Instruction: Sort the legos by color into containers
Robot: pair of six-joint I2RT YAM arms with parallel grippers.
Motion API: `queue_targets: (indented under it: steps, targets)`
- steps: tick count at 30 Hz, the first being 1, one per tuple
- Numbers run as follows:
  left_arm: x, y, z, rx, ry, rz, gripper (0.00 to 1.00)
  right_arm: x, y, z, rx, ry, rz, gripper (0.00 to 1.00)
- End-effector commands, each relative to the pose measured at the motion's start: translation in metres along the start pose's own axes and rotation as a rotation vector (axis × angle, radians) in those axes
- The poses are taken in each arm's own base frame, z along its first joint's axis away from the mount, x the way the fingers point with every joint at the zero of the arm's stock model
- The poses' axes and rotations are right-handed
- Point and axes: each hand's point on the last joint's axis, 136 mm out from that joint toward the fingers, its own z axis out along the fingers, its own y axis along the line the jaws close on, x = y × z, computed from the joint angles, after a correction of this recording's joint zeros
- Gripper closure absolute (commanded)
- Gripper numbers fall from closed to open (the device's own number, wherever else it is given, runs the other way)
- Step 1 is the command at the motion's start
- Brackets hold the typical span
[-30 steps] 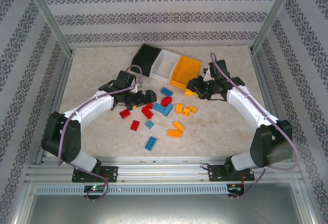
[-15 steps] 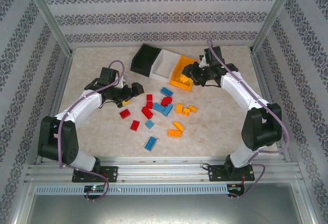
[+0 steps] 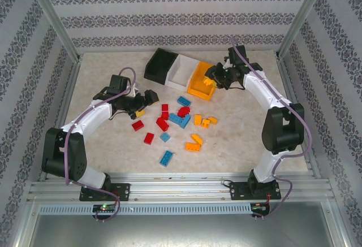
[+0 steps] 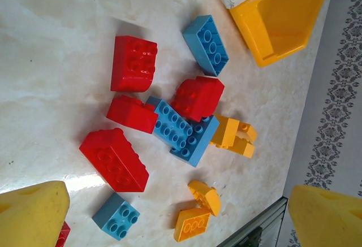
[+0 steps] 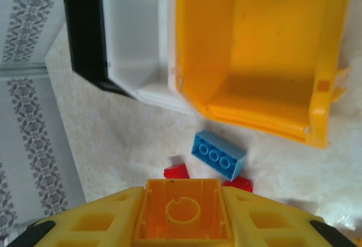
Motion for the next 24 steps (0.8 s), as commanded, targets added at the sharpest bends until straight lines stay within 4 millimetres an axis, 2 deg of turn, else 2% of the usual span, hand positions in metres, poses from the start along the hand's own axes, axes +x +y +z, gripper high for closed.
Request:
queue_targets:
  steps: [1, 8, 14, 24]
  targets:
    - [0.004, -0.003, -0.007, 0.024, -0.016, -0.005, 0.0, -0.016, -0.004, 0.003, 0.032, -0.016, -0.009, 0.63]
    - [0.011, 0.0, -0.014, 0.012, -0.027, -0.021, 0.0, -0.035, -0.005, 0.018, 0.055, -0.022, -0.014, 0.63]
    - [0.015, 0.005, -0.022, -0.029, -0.032, -0.01, 0.0, -0.049, -0.016, 0.03, 0.102, -0.017, -0.022, 0.63]
    - [0.022, 0.014, -0.023, -0.033, -0.043, -0.046, 0.0, -0.06, -0.025, 0.06, 0.171, 0.005, -0.049, 0.63]
